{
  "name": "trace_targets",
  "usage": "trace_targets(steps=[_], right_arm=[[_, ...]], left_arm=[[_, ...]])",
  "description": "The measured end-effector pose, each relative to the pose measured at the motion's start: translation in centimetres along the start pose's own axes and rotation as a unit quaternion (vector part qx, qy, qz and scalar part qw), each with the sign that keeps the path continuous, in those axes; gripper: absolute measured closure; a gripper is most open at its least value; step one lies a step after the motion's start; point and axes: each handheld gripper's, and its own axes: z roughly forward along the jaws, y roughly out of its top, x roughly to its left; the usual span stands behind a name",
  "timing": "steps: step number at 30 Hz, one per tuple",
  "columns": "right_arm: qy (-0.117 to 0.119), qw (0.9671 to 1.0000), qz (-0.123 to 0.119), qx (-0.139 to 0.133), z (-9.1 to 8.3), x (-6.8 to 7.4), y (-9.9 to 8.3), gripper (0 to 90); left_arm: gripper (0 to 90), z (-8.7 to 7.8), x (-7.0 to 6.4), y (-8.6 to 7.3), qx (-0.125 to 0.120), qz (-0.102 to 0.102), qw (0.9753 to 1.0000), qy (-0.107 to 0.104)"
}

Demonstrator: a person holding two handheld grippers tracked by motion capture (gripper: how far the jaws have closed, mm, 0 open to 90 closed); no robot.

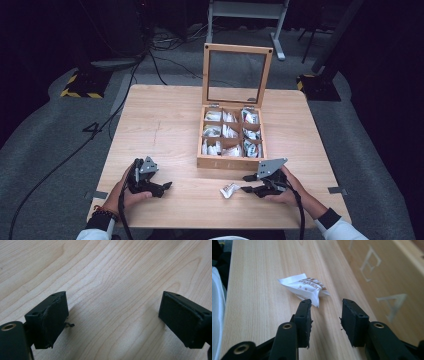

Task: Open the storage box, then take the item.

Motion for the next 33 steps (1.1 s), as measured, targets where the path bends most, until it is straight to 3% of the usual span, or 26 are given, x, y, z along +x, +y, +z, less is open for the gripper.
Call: trace_targets(steps=[15,24,26,31,32,33], right_arm=[[-0.039,0.9984,0.017,-0.037,-4.0,-0.6,-1.5,47.8],[-0.085,0.9944,0.044,-0.046,-5.9,-2.0,-2.7,40.5],[-0.102,0.9922,0.051,-0.049,-6.4,-2.6,-3.1,37.9],[-0.131,0.9854,0.082,-0.072,-7.6,-3.7,-3.5,34.9],[-0.131,0.9854,0.082,-0.072,-7.6,-3.7,-3.5,34.9],[-0.146,0.9819,0.096,-0.074,-7.8,-4.3,-3.7,33.9]], left_arm=[[9.4,0.1,-0.2,0.0,-0.001,-0.007,1.0000,0.005],[9.3,-0.1,-0.1,0.2,0.011,-0.012,0.9998,0.006],[17.0,0.0,-0.1,0.4,0.006,-0.012,0.9999,0.006],[17.6,0.2,0.2,1.7,0.001,-0.016,0.9997,-0.017],[17.5,0.2,0.2,1.7,0.001,-0.016,0.9997,-0.017],[17.5,0.1,0.3,2.2,-0.009,-0.013,0.9997,-0.018]])
